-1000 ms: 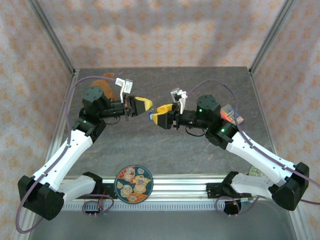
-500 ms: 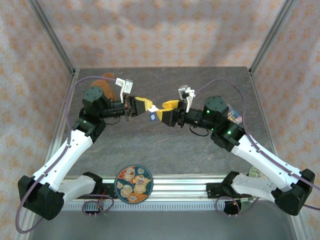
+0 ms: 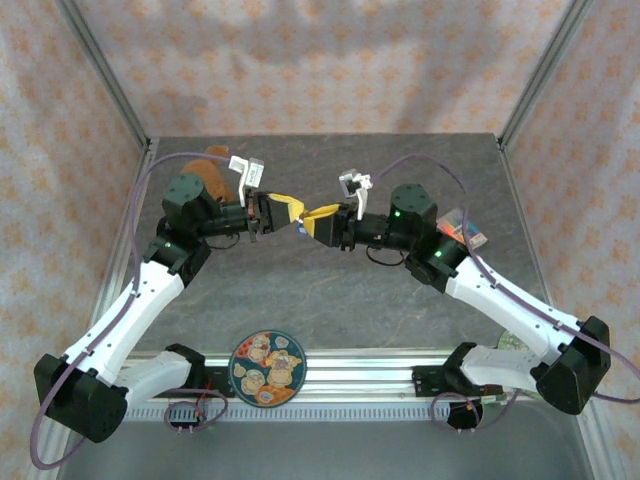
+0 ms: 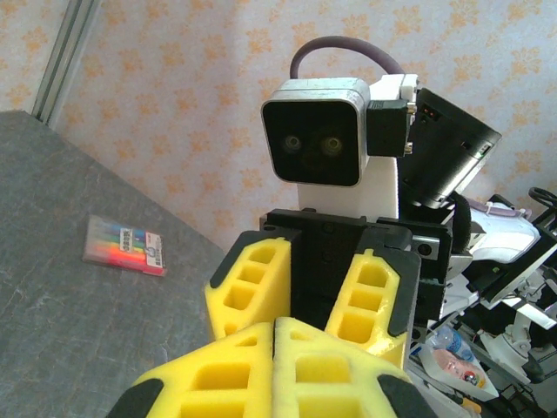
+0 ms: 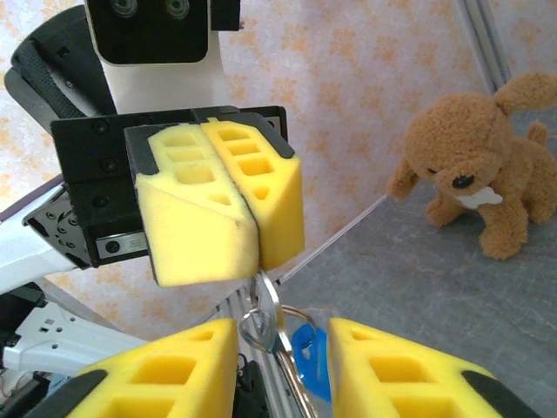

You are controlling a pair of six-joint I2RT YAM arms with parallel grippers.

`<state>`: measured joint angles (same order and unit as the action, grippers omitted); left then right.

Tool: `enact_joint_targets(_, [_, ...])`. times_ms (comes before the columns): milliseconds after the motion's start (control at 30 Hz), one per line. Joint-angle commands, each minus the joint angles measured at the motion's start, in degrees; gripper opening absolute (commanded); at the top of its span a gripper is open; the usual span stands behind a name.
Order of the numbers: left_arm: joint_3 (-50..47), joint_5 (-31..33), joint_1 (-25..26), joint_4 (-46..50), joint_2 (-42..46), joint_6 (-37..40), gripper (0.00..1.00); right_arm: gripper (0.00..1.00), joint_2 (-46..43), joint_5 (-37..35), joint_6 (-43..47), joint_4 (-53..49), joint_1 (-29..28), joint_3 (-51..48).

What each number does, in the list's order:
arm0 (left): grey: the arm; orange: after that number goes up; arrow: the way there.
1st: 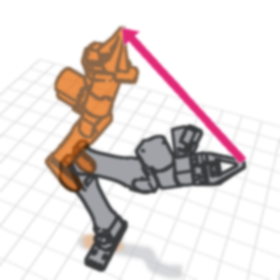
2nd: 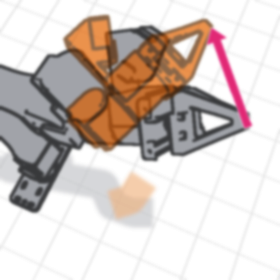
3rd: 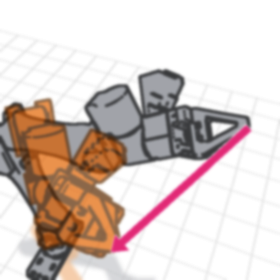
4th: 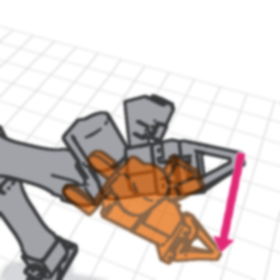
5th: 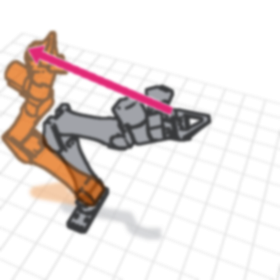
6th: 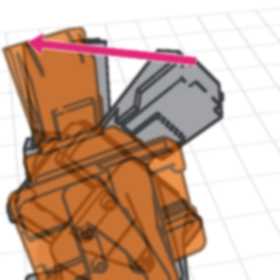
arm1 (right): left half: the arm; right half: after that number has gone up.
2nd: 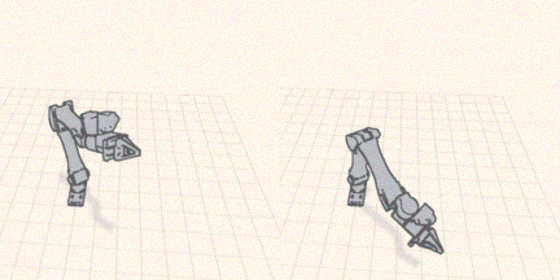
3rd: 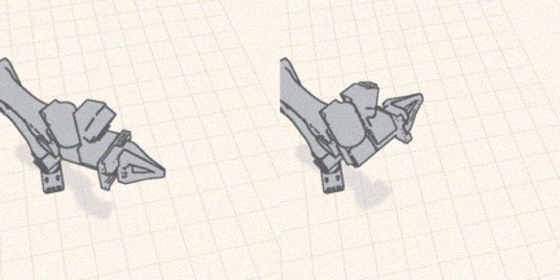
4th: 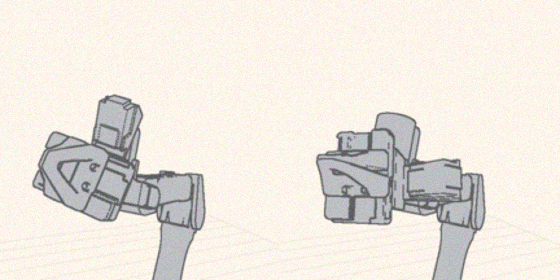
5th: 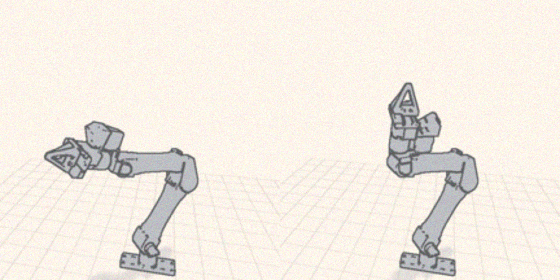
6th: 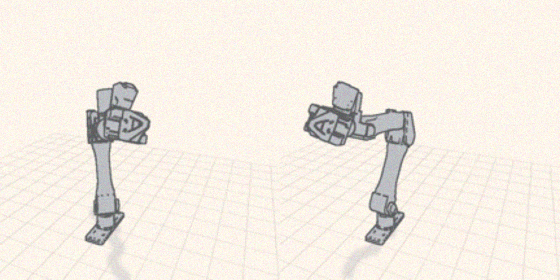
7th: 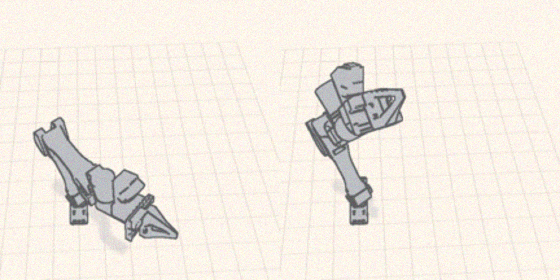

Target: Remove the keys from the keyring

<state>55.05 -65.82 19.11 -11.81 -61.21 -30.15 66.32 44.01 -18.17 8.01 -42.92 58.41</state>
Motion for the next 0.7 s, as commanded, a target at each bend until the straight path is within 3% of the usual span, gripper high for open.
enact_joint_targets(0, [1.1,-1.3,-0.1,-3.1,1.3,-0.8,0.00,0.17,-0.2,2.4,-0.7,4.3,0.1,2.4])
enact_joint_targets(133, [1.1,-1.2,-0.1,-3.2,1.4,-0.8,0.00,0.00,-0.1,2.7,-0.3,3.9,0.1,2.7])
enact_joint_targets(267, [1.1,-1.0,-0.1,-3.3,1.6,-0.8,0.00,0.05,0.5,2.7,-0.2,2.3,0.1,3.5])
enact_joint_targets(333, [1.1,-0.9,-0.1,-3.3,1.7,-0.8,0.00,0.00,1.0,3.5,-0.5,2.6,0.1,3.7])
enact_joint_targets(500, [1.0,0.8,-0.3,-1.7,2.4,-0.1,0.00,0.00,1.3,2.6,0.9,0.2,0.1,4.3])
enact_joint_targets(600, [0.4,4.7,-1.0,2.8,4.6,3.4,0.33,0.00,0.5,1.0,1.1,-0.2,0.1,4.1])
enact_joint_targets(667, [-1.5,7.5,-1.6,2.0,6.9,4.0,0.46,0.00,-0.1,0.5,1.6,-1.1,0.1,4.3])
